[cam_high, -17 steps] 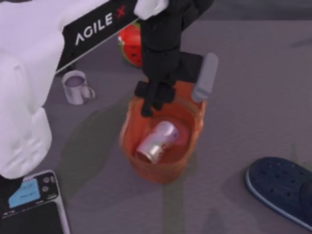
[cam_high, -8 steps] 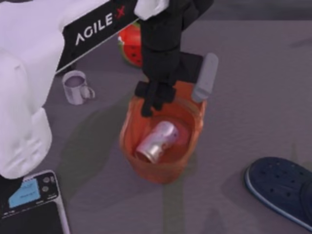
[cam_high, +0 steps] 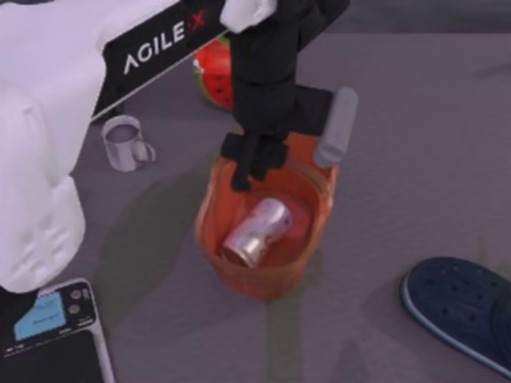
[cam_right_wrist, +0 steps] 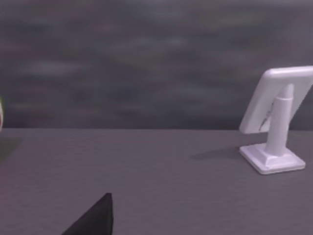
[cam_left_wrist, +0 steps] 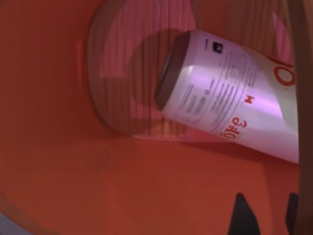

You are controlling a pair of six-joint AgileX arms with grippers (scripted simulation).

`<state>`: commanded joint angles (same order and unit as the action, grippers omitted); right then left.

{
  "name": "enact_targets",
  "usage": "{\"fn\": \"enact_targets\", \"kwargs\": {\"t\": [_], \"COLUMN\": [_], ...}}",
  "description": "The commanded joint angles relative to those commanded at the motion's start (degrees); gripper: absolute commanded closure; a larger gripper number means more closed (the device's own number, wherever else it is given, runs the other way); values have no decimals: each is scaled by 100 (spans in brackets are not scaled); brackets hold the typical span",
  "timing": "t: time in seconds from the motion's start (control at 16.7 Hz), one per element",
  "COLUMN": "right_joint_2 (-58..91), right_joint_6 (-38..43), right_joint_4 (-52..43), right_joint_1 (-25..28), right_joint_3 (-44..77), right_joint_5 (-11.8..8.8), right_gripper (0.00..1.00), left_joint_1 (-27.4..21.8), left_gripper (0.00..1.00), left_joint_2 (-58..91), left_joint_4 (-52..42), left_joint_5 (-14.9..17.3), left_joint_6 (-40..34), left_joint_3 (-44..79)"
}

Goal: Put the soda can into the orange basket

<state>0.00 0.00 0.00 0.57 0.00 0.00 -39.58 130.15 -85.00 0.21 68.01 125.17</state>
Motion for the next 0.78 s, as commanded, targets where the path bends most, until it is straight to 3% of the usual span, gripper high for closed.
{"fn": "enact_targets", "kwargs": {"t": [0.3,0.78], "right_joint_2": [0,0], "right_joint_6": [0,0], "right_joint_4": [0,0], "right_joint_1": [0,0], "right_joint_3": [0,0], "right_joint_5": [0,0], "right_gripper": [0,0], "left_joint_1": [31,319], "left_gripper": [100,100], "left_joint_2": [20,47], "left_joint_4": [-102,-1201], "left_joint_5": [-4,1], "left_joint_6": [24,204], "left_joint_3": [93,1233]}}
